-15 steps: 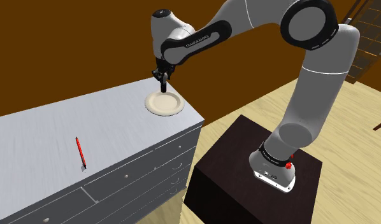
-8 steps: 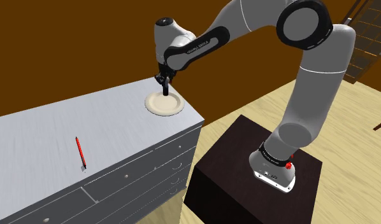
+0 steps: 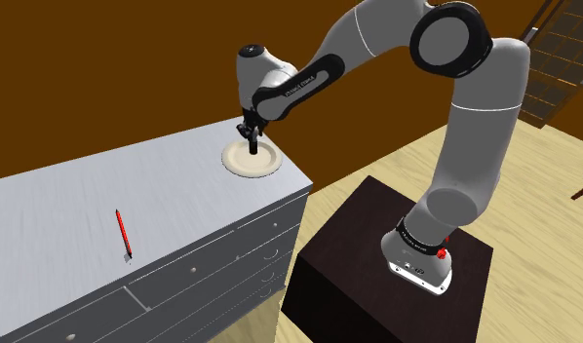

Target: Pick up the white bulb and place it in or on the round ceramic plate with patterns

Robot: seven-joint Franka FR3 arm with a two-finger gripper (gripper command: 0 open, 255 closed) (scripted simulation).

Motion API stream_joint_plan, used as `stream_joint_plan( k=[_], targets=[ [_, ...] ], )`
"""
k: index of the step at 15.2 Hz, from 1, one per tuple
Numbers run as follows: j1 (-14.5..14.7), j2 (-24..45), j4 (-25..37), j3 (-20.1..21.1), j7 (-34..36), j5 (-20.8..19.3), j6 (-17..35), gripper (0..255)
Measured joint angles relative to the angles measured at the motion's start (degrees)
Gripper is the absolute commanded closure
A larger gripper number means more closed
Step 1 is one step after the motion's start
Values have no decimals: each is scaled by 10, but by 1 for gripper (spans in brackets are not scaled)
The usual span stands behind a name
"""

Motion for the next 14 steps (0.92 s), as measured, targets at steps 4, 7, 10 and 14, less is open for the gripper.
stream_joint_plan(
  k=[4, 7, 10, 14],
  targets=[
    [3, 16, -4, -5, 11, -11, 18, 255],
    [4, 17, -5, -6, 12, -12, 20, 255],
    [4, 17, -5, -6, 13, -12, 21, 0],
    [4, 17, -5, -6, 13, -12, 21, 0]
  ],
)
